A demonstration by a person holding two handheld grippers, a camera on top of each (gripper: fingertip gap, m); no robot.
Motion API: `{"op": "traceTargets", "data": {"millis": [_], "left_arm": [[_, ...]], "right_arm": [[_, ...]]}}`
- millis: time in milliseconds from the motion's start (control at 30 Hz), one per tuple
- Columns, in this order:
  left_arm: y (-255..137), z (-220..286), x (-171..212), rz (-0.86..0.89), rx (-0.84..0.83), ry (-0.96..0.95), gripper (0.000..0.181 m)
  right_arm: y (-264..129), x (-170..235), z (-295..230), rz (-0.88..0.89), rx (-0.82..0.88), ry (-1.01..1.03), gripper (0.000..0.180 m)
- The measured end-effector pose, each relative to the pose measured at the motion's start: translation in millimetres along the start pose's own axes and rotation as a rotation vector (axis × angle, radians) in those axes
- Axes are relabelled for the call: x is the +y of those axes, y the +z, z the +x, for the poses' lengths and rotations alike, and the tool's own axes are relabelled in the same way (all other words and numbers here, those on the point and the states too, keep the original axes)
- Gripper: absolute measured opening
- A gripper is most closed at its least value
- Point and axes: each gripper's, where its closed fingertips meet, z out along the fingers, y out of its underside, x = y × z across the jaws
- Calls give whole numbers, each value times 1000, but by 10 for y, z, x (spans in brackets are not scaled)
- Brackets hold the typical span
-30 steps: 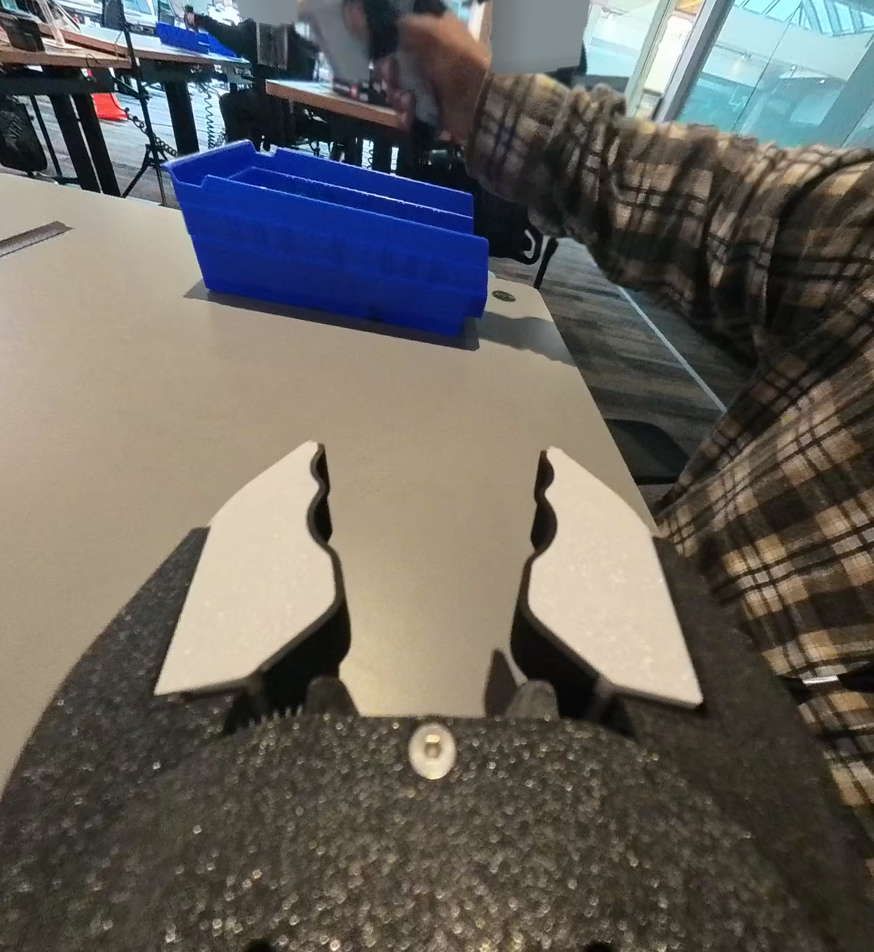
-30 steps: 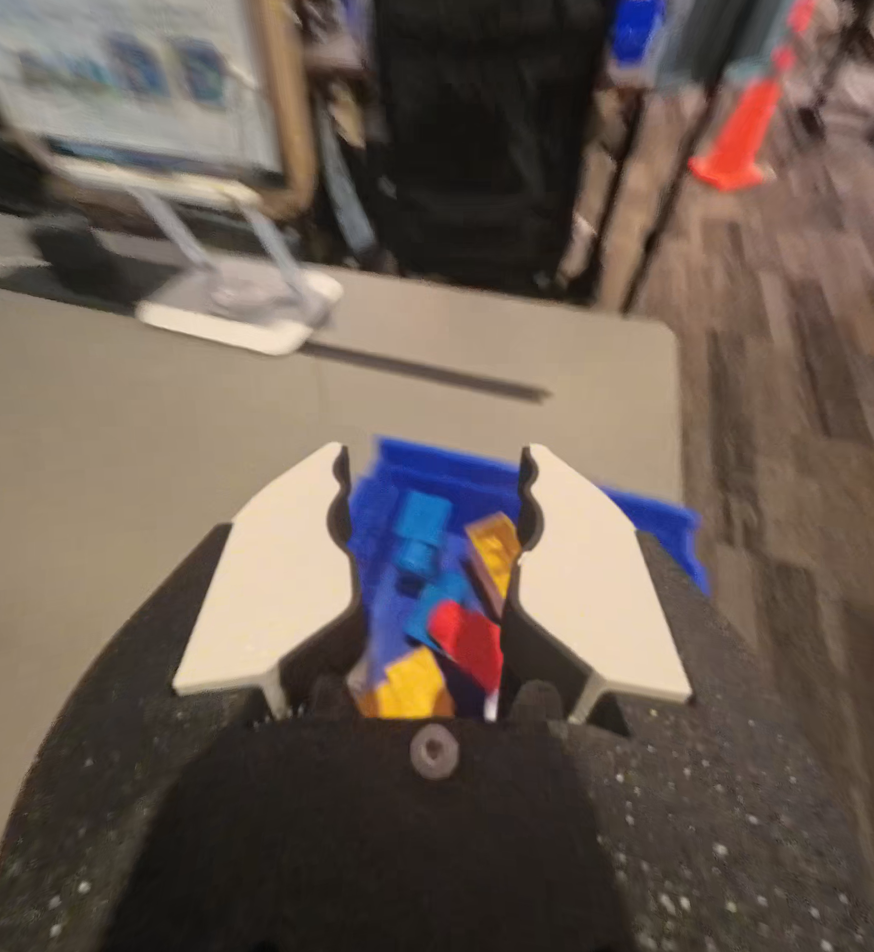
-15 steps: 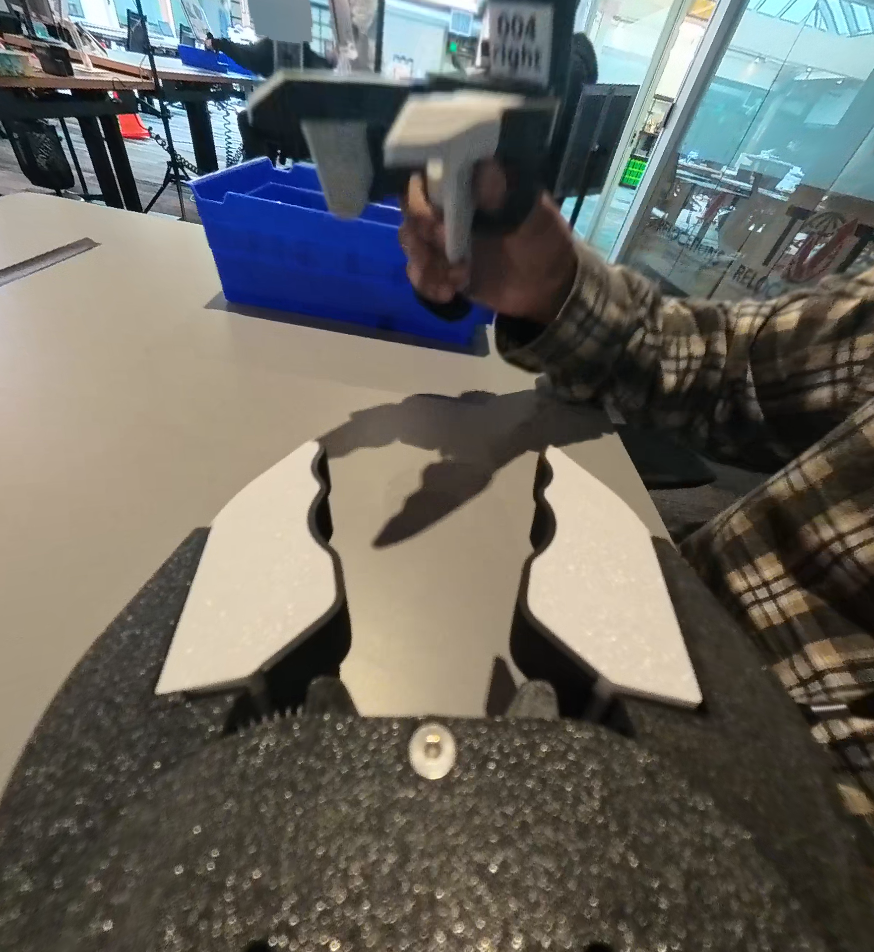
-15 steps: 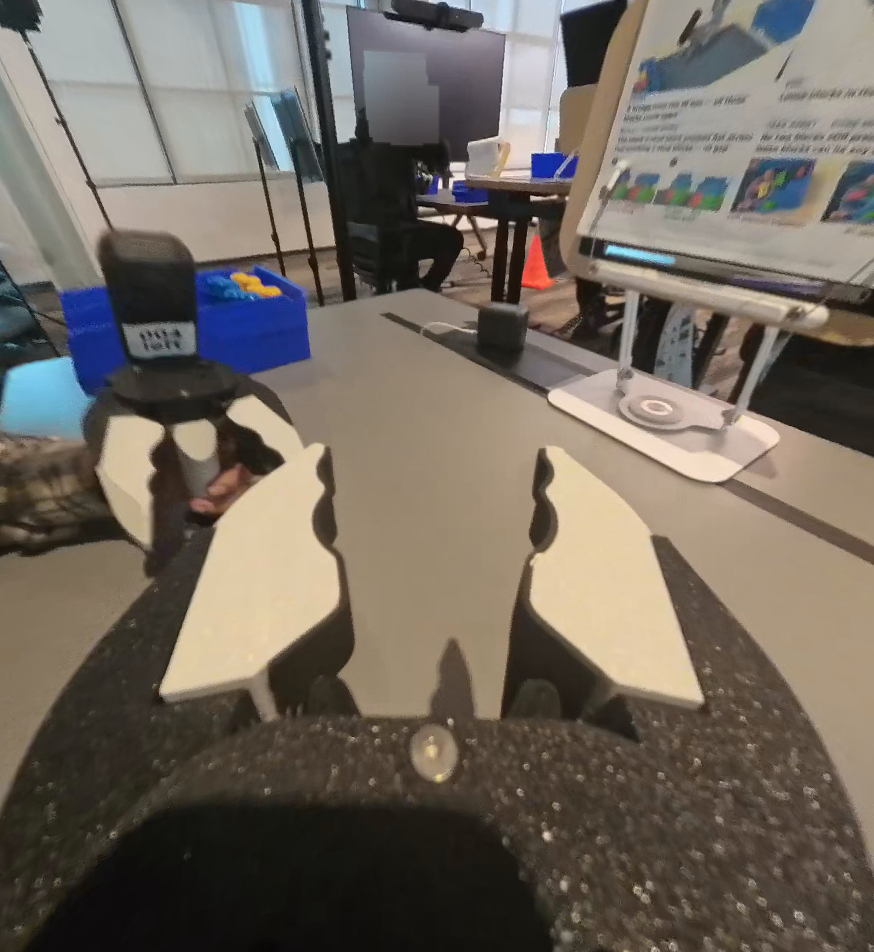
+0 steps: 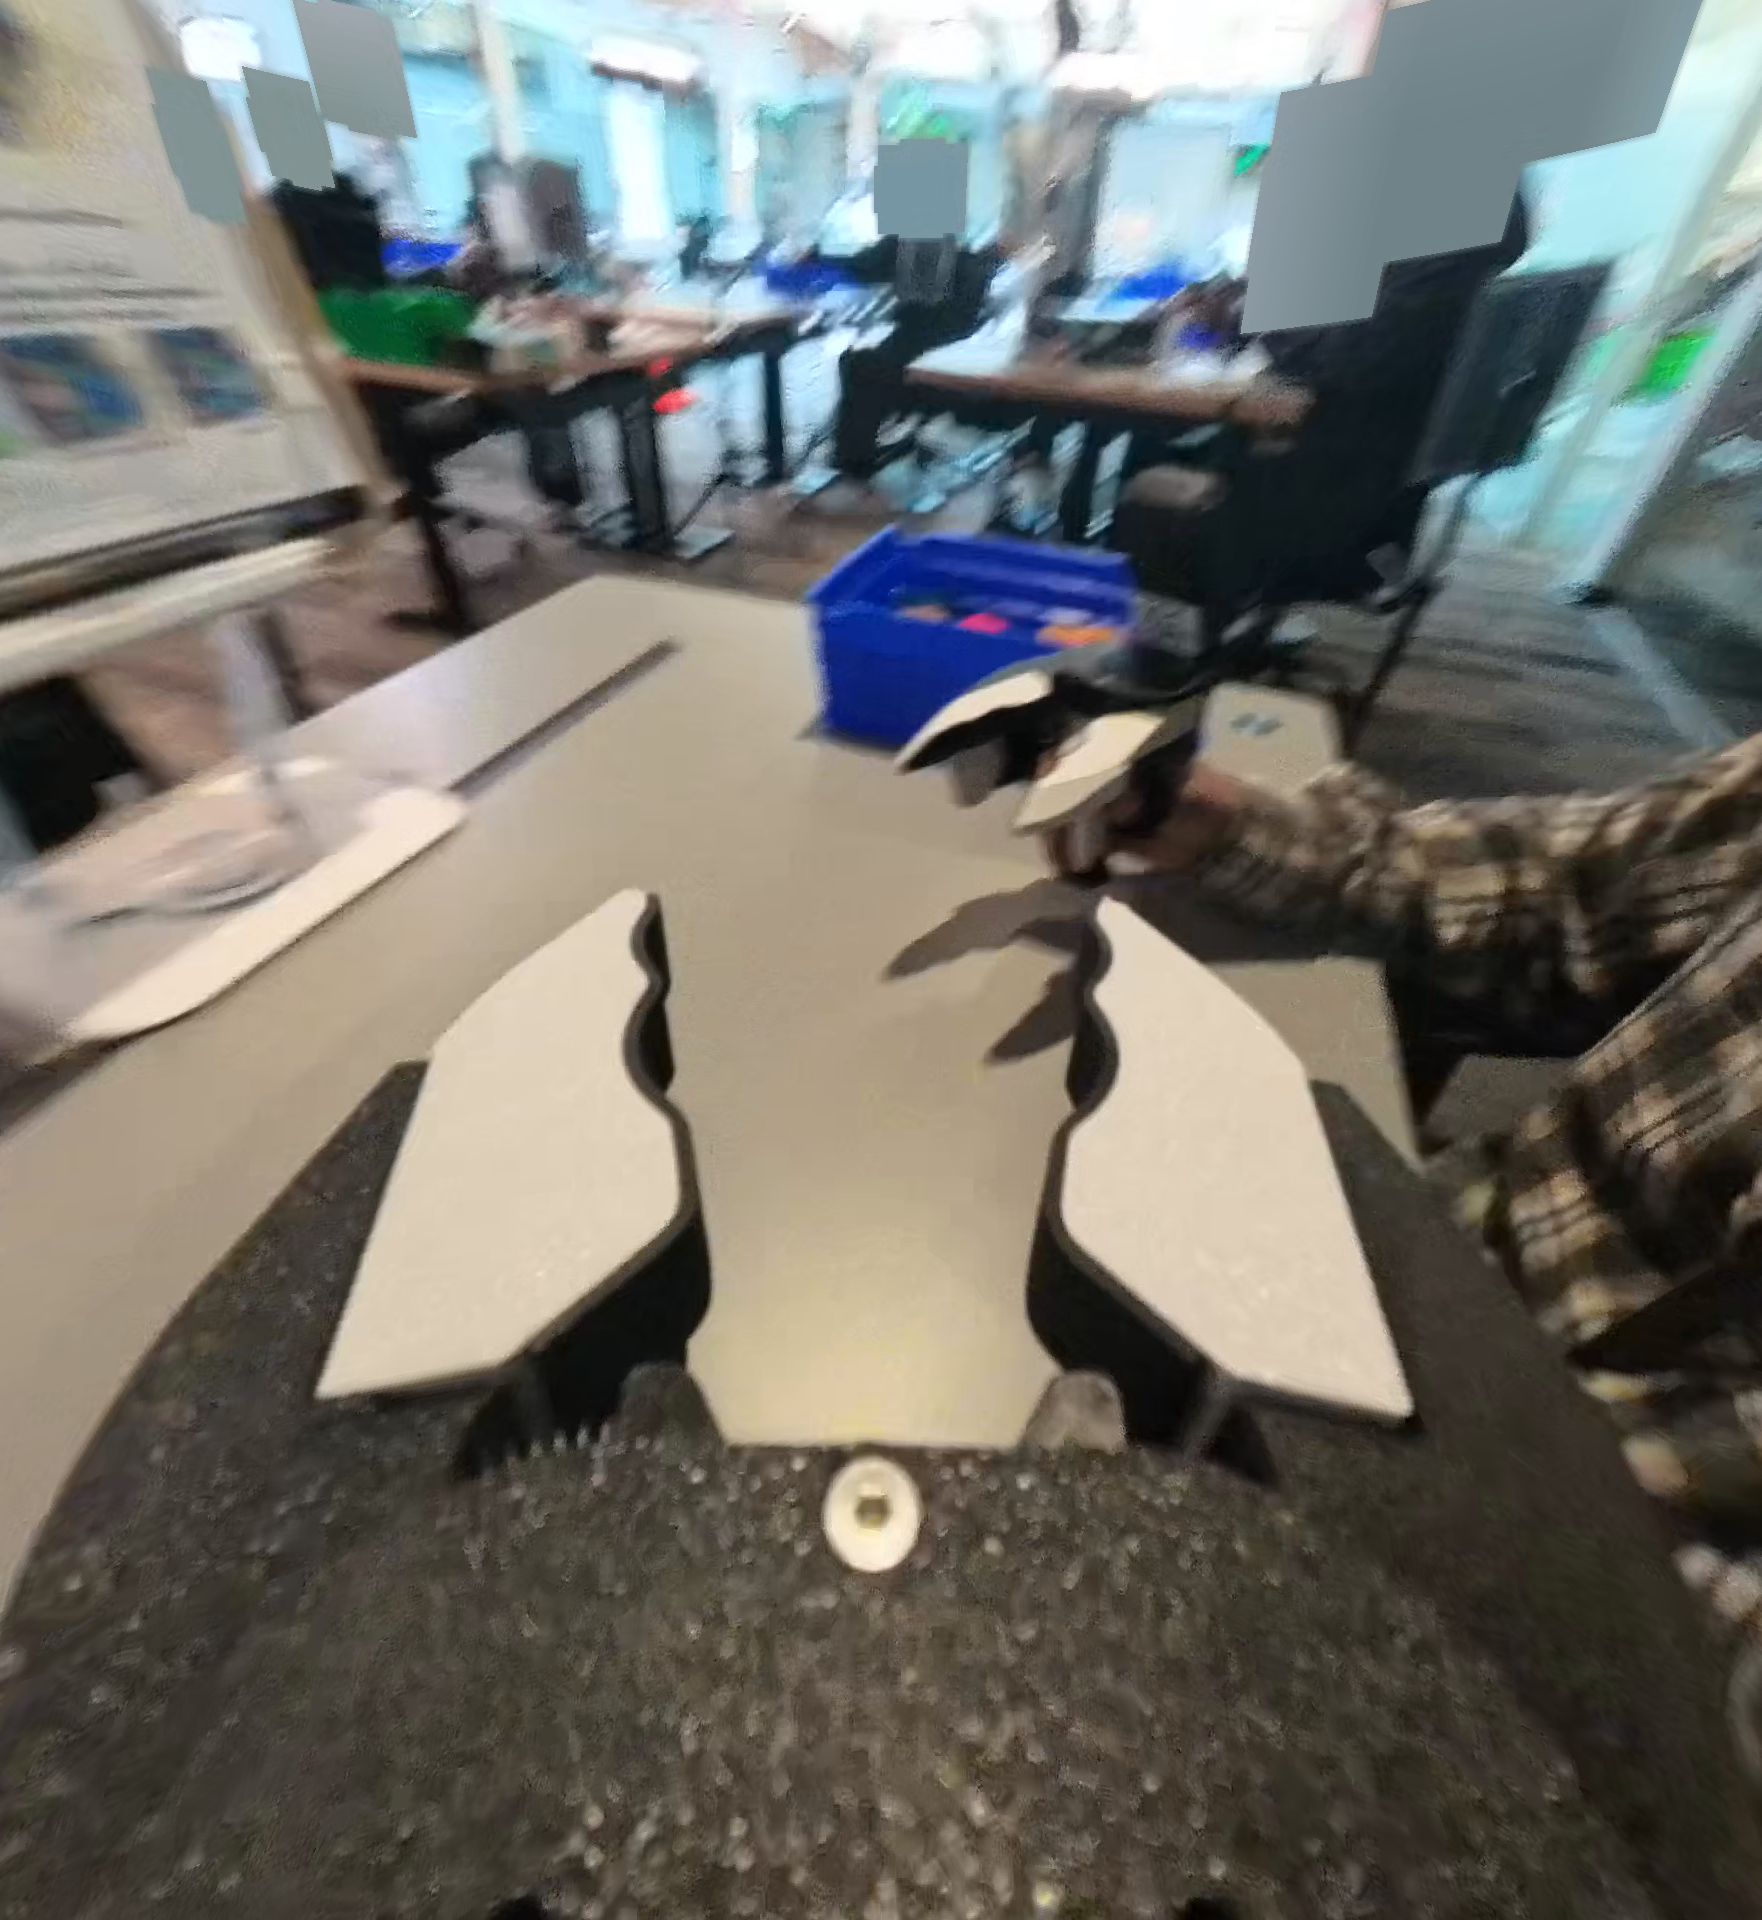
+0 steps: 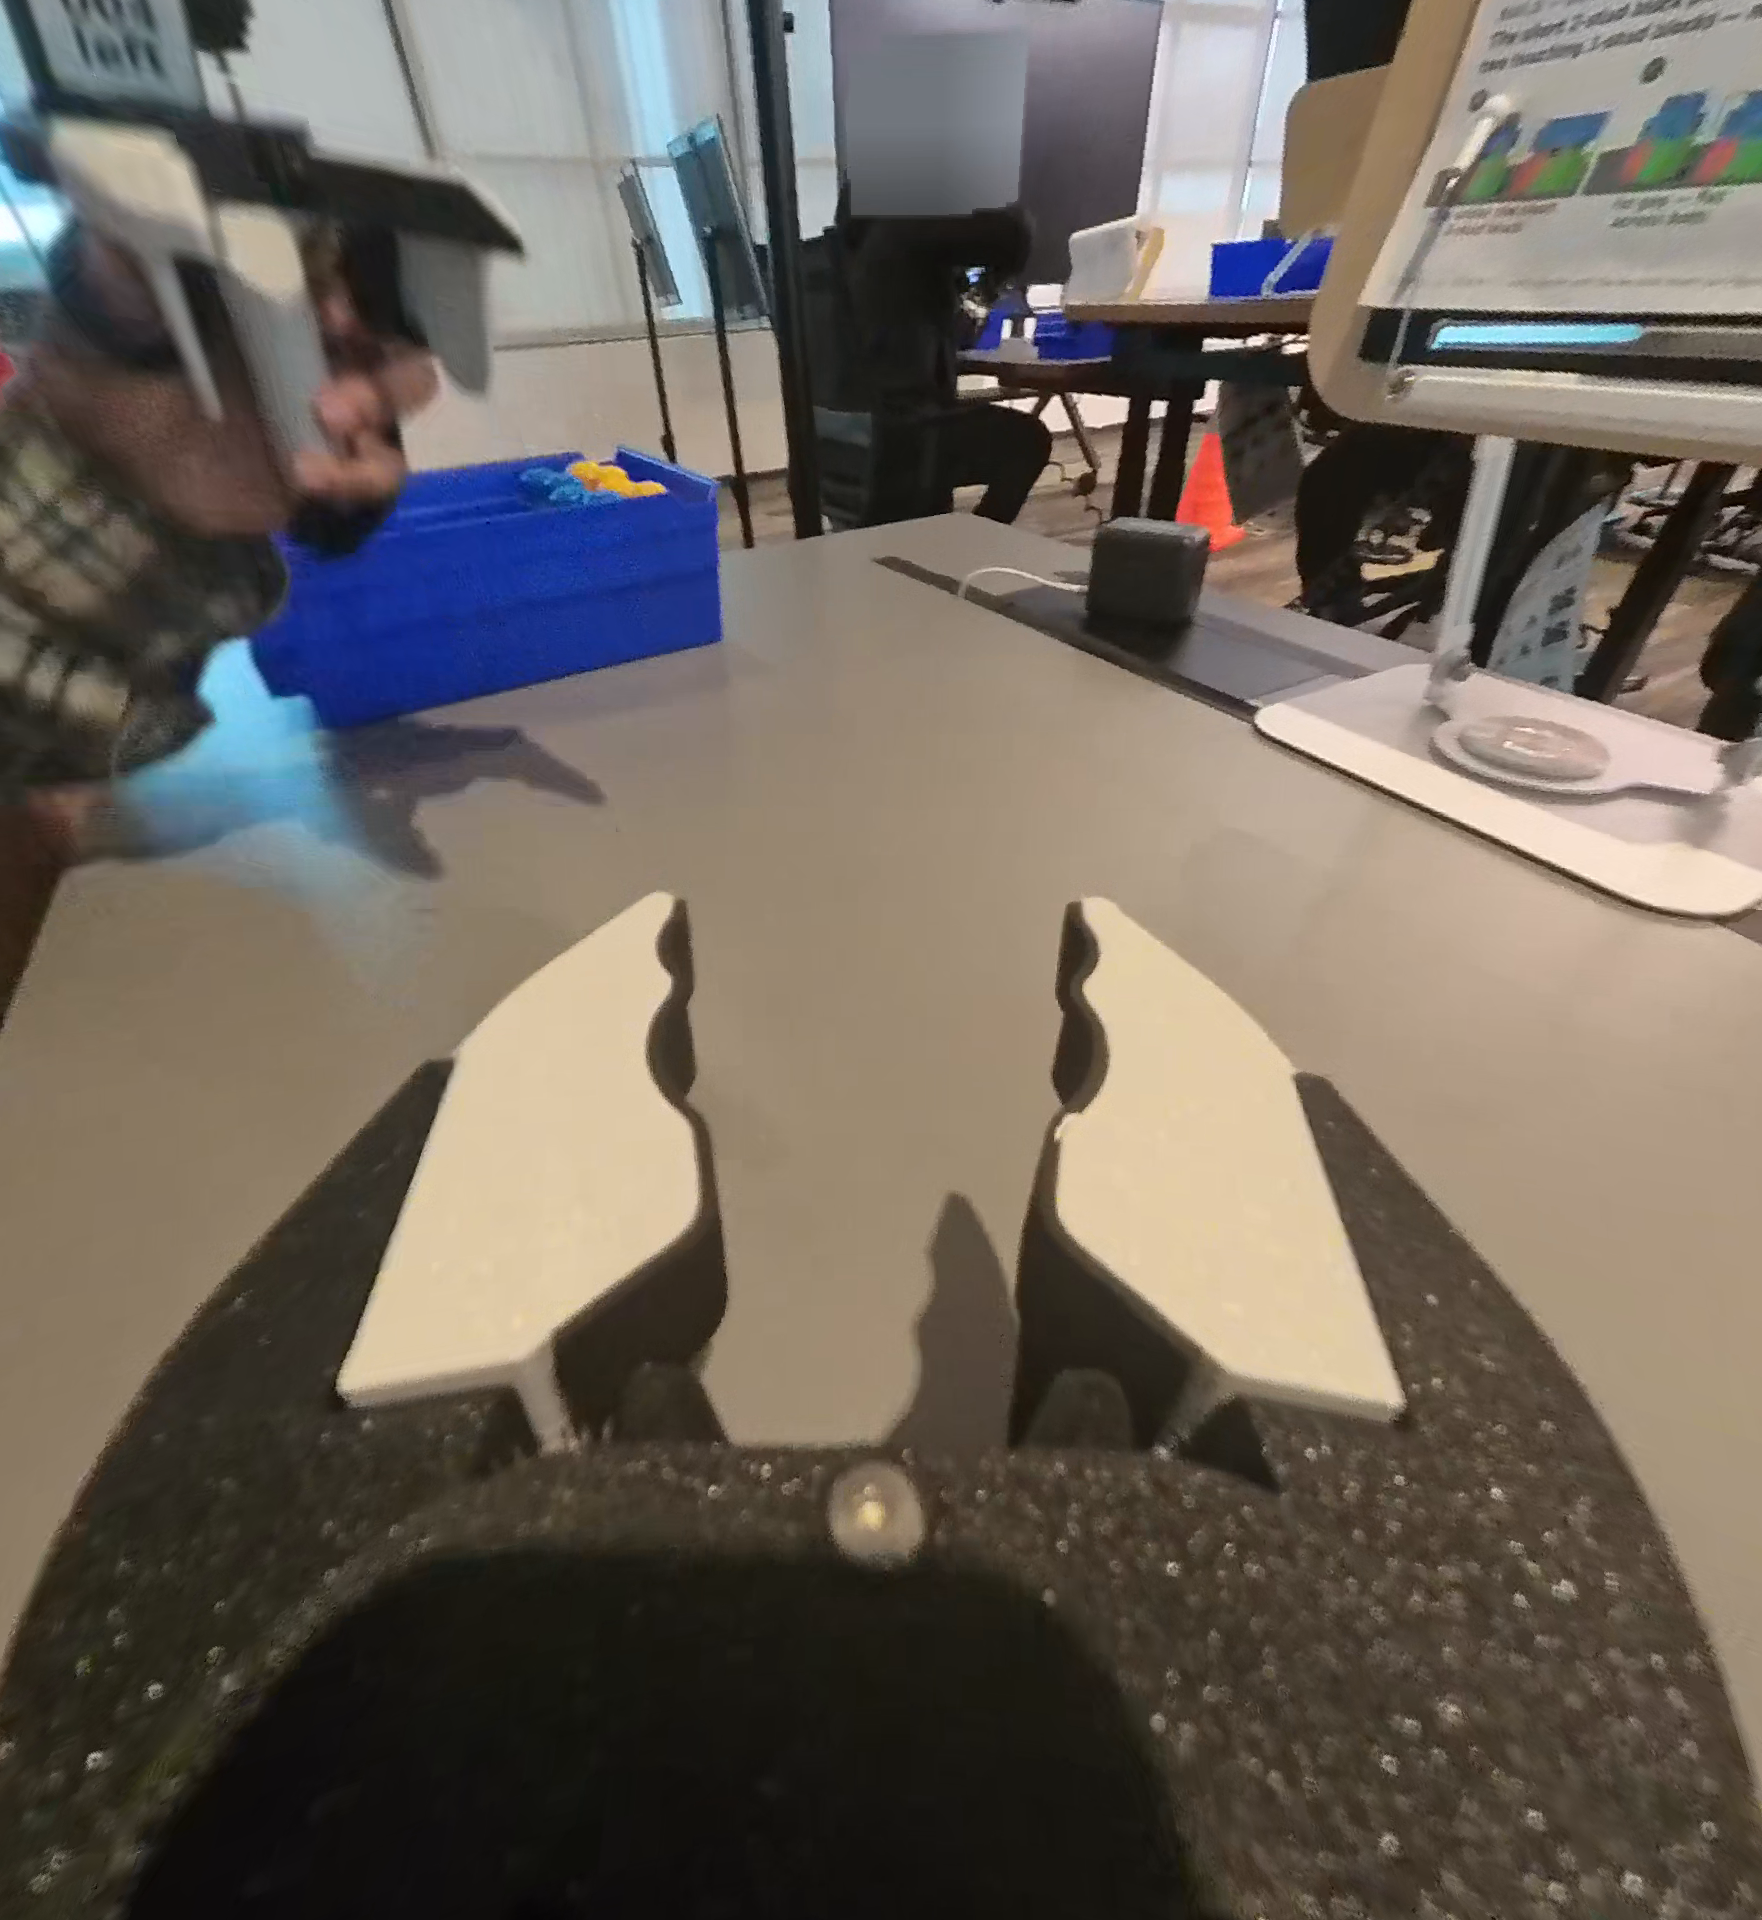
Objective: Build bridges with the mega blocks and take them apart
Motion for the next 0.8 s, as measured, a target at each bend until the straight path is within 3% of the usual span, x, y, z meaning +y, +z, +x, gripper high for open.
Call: {"op": "traceTargets", "data": {"millis": [167,333,533,800], "left_arm": [[-1655,-1117,180,-374,-433,38,73],[-2793,-1780,889,-745,-579,-67,68],[-3297,-2115,1550,-1147,-617,-32,67],[-3294,-2310,1927,-1288,-568,-41,64]], "right_arm": [[68,58,-135,-27,-64,2,67],[135,104,-252,-43,-121,-12,66],[167,173,-251,-67,-129,-29,65],[209,244,-256,-86,-164,24,64]]}}
